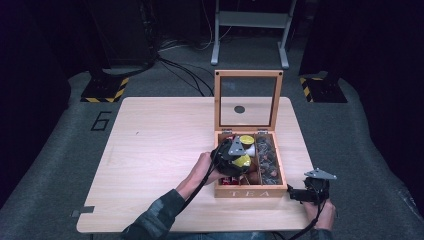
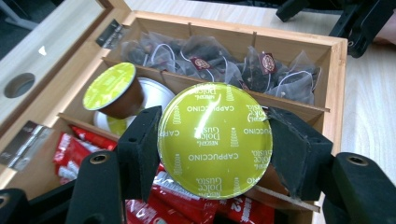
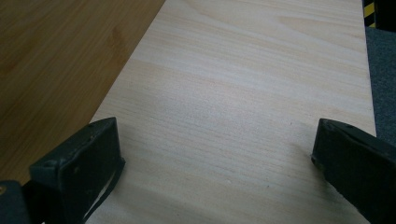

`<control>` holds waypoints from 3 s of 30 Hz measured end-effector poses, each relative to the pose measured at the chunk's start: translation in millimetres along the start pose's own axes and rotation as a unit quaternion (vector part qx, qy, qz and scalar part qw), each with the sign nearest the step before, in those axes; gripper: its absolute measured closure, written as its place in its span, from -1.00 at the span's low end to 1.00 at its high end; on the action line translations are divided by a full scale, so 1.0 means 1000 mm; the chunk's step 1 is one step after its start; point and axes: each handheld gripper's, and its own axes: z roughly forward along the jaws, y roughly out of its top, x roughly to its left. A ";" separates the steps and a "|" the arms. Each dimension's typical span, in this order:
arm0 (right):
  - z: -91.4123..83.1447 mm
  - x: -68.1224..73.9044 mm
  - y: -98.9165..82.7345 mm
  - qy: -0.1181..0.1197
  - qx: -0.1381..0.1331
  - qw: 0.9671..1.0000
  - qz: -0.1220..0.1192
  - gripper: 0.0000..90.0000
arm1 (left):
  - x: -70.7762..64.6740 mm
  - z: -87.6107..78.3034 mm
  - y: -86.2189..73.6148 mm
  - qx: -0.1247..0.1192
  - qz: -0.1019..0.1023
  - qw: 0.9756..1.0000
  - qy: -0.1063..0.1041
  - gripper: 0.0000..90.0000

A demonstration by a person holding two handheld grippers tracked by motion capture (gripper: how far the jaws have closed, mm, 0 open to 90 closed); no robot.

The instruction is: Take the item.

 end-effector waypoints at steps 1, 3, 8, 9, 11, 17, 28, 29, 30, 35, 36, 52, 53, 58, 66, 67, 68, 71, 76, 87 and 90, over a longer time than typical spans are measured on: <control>0.000 0.000 0.000 0.000 -0.001 1.000 0.000 -0.98 | 0.001 -0.002 0.000 -0.001 -0.001 1.000 0.002 -0.16; 0.000 0.000 0.000 0.001 0.000 1.000 0.000 -0.98 | 0.002 -0.005 0.000 -0.003 -0.003 1.000 0.003 -0.16; 0.000 0.000 0.000 0.000 0.000 1.000 0.000 -0.98 | 0.006 -0.015 -0.002 -0.009 -0.008 1.000 0.014 -0.16; 0.000 0.000 0.000 0.000 0.000 1.000 0.001 -0.98 | 0.008 -0.017 -0.002 -0.008 -0.007 1.000 0.016 -0.16; 0.000 0.000 0.000 0.000 -0.001 1.000 0.000 -0.98 | 0.009 -0.020 -0.003 -0.010 -0.007 1.000 0.018 -0.16; 0.000 0.000 0.000 0.000 0.000 1.000 0.000 -0.98 | 0.016 -0.033 -0.006 -0.018 -0.016 0.999 0.030 -0.16; 0.000 0.000 0.000 0.000 0.000 1.000 0.000 -0.98 | 0.032 -0.058 -0.019 -0.029 -0.038 0.997 0.059 -0.16; 0.000 0.000 0.000 0.000 0.000 1.000 0.000 -0.98 | 0.033 -0.060 -0.020 -0.032 -0.042 0.997 0.061 -0.16; 0.000 0.000 0.000 0.000 0.000 1.000 0.000 -0.98 | 0.034 -0.061 -0.021 -0.033 -0.044 0.996 0.064 -0.16; 0.000 0.000 0.000 0.000 -0.001 1.000 0.000 -0.98 | 0.043 -0.075 -0.028 -0.038 -0.054 0.995 0.079 -0.16; 0.000 0.000 0.000 0.000 -0.001 1.000 0.000 -0.98 | 0.044 -0.077 -0.029 -0.039 -0.056 0.994 0.081 -0.16; 0.000 0.000 0.000 0.000 0.000 1.000 0.001 -0.98 | 0.063 -0.106 -0.048 -0.045 -0.080 0.989 0.117 -0.16; 0.000 0.000 0.000 0.000 0.000 1.000 0.001 -0.98 | 0.065 -0.108 -0.050 -0.046 -0.080 0.988 0.120 -0.16; 0.000 0.000 0.000 0.000 0.000 1.000 0.000 -0.98 | 0.070 -0.115 -0.057 -0.046 -0.090 0.986 0.132 -0.16; 0.000 0.000 0.000 0.000 0.000 1.000 0.001 -0.98 | 0.078 -0.126 -0.070 -0.047 -0.106 0.982 0.150 -0.16; 0.000 0.000 0.000 0.000 0.000 1.000 0.000 -0.98 | 0.081 -0.129 -0.073 -0.047 -0.108 0.981 0.154 -0.16; 0.000 0.000 0.000 0.000 0.000 1.000 0.001 -0.98 | 0.081 -0.130 -0.075 -0.048 -0.111 0.980 0.159 -0.16; 0.000 0.000 0.000 0.000 -0.001 1.000 0.001 -0.98 | 0.084 -0.133 -0.078 -0.047 -0.111 0.979 0.162 -0.16; 0.000 0.000 0.000 0.000 -0.001 1.000 0.001 -0.98 | 0.091 -0.140 -0.090 -0.048 -0.131 0.975 0.174 -0.16; 0.000 0.000 0.000 0.000 0.000 1.000 0.001 -0.98 | 0.105 -0.151 -0.108 -0.046 -0.155 0.969 0.189 -0.16; 0.000 0.000 0.000 0.000 0.000 1.000 0.001 -0.98 | 0.110 -0.152 -0.114 -0.038 -0.163 0.967 0.193 -0.16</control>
